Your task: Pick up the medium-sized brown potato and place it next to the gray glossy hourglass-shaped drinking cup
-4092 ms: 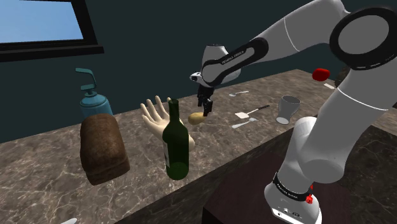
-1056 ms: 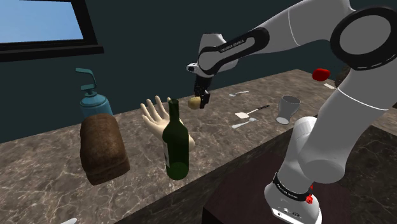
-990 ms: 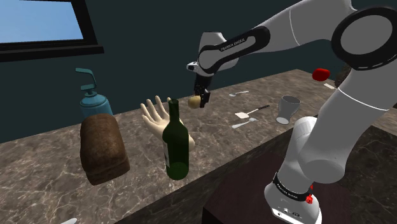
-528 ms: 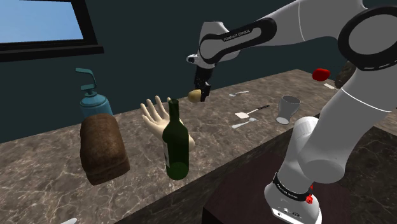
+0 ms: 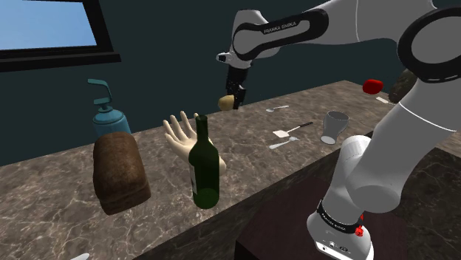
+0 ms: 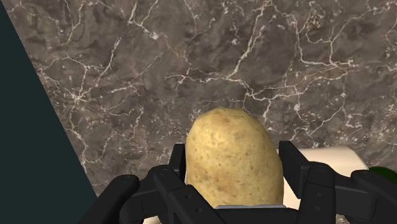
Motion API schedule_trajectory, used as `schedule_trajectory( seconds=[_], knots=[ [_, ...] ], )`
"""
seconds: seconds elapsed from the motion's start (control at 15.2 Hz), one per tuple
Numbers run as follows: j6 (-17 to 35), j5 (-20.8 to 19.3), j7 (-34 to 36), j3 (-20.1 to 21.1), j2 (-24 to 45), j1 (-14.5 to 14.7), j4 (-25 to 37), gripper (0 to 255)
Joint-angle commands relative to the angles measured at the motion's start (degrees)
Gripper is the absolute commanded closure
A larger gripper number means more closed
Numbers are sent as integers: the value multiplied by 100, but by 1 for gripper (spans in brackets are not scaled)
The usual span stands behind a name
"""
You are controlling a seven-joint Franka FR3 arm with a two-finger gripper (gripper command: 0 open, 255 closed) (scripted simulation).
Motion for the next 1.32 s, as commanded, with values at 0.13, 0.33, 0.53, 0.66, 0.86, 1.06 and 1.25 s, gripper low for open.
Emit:
schedule_trajectory(
  seconds=[0.13,0.33,0.53,0.66,0.86,1.06,1.25],
  knots=[
    [-328,-10,21,18,-39,4,289,255],
    [-539,-12,34,30,-51,8,489,255],
    [-583,-174,-217,-129,-431,-163,171,255],
    [-625,-285,-395,-244,-665,-283,-6,255],
    [-704,-455,-679,-430,-985,-470,-222,255],
    [-799,-628,-984,-635,-1262,-660,-379,255],
    [-902,-799,-1309,-859,-1493,-850,-476,255]
  ],
)
